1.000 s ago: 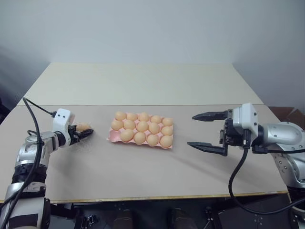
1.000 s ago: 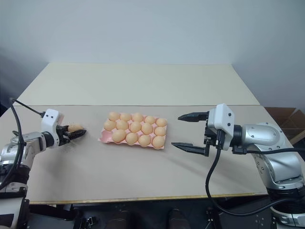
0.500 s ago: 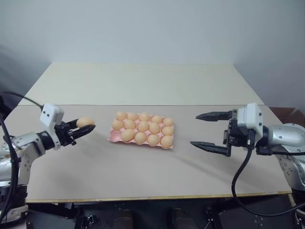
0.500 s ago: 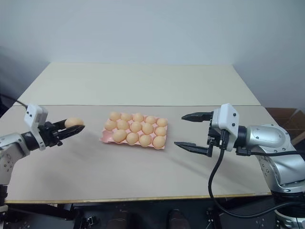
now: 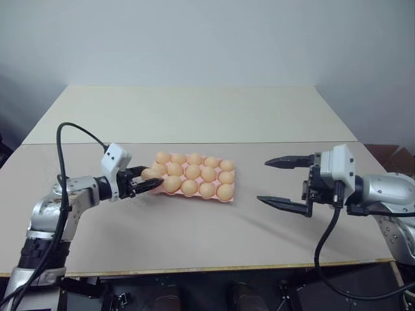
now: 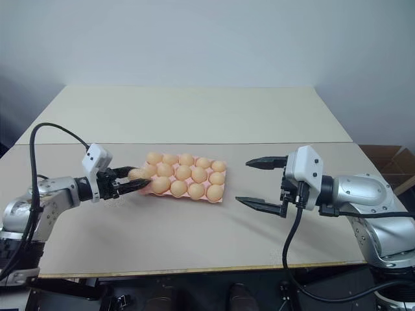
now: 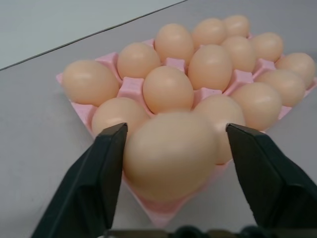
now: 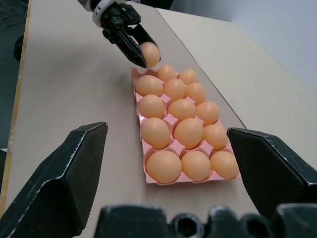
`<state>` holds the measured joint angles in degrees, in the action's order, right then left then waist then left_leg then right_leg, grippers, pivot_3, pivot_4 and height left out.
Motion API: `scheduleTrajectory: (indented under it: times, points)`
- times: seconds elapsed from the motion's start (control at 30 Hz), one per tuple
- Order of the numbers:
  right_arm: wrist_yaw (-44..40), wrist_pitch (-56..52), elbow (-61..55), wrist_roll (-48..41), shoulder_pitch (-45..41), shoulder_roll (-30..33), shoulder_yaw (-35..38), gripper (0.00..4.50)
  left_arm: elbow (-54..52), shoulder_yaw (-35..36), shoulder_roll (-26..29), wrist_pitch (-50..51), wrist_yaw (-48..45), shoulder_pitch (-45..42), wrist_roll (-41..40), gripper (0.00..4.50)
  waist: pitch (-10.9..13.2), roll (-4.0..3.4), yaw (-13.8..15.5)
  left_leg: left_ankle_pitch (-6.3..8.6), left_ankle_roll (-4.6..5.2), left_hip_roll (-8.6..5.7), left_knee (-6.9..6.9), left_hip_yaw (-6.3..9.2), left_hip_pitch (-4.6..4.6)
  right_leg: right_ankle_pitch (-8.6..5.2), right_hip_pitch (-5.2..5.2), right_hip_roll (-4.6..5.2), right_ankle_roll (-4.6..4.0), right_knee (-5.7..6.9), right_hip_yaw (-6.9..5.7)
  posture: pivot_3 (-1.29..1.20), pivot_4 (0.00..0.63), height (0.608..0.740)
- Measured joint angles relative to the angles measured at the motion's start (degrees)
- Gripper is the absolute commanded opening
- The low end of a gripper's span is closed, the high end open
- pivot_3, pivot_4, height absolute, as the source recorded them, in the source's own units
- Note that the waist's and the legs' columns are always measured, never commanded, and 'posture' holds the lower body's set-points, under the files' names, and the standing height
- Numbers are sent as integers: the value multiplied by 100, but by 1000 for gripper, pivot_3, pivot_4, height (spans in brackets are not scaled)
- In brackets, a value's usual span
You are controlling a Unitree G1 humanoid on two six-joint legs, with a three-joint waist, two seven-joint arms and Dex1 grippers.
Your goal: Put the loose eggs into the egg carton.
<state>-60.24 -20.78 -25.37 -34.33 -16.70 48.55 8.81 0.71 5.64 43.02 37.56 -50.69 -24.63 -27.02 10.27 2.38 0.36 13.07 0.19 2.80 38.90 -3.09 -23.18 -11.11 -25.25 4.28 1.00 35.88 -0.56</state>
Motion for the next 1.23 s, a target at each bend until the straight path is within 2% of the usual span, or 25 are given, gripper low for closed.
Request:
scheduleTrajectory:
  times: [0.03, 0.17, 0.27, 0.43, 0.57, 0.7, 0.83, 1.03, 1.23]
  points:
    - [36, -2, -37, -15, 19, 0, 21, 4500, 19, 0, 1, -2, -17, -13, 1, 4459, 0, 0, 4, 0, 0, 0, 1, 0, 1, 0, 1, 1, -1, 0, 0, 0, 150, 740]
    - [101, -18, -116, -28, 79, 0, 84, 4500, 16, 65, 58, -57, -104, -6, -7, 4459, 0, 0, 17, 0, 0, 1, 1, 0, 1, -1, 0, 0, -2, 0, -1, 0, 150, 740]
    - [132, -25, -114, -28, 89, 0, 84, 4500, -68, 394, 258, -167, -130, 117, -23, 4459, 0, 0, -11, 0, 0, 3, -4, 0, 0, 0, -4, -2, -2, 0, 0, 0, 150, 740]
    - [126, -26, 5, -26, 3, -9, 61, 4500, -765, 1437, 621, 8, -280, 863, -514, 4459, 0, 0, -40, 0, 0, 3, -6, -1, -1, -1, -5, 3, -1, -2, -1, 0, 150, 740]
    - [155, -31, 202, -53, -47, -109, 91, 4500, -1708, 2510, 842, 42, -406, 2177, -714, 4459, 0, 0, -71, 1, -1, 6, -7, -7, 0, -16, -8, 8, -27, -7, -1, 0, 150, 740]
    - [74, -168, 397, -163, -108, -156, 45, 4500, -2597, 3658, 775, 442, -357, 3147, -1147, 4459, 0, 0, -54, 1, -1, 6, -5, -7, 7, -22, -3, 11, -36, -2, -1, 0, 150, 740]
    - [-87, -219, 718, -182, -484, -253, -168, 4500, -3458, 4591, 400, 878, -231, 4008, -1776, 4459, 0, 0, -55, 1, -2, 8, -6, -9, 13, -22, -2, 11, -37, -4, 0, 0, 150, 740]
    - [-255, -207, 1030, -91, -749, -344, -361, 4500, -3918, 4956, 218, 1033, 195, 4363, -2273, 4459, 0, -1, -9, 1, -2, 6, -6, -3, 11, -23, -3, 4, -40, -2, -1, 0, 150, 740]
    - [-306, -204, 1049, -52, -748, -356, -360, 4500, -3989, 4957, 263, 1040, 455, 4415, -2524, 4459, 0, 0, -6, 1, -2, 5, -6, -8, 9, -24, -4, 5, -39, -4, 2, 0, 150, 740]
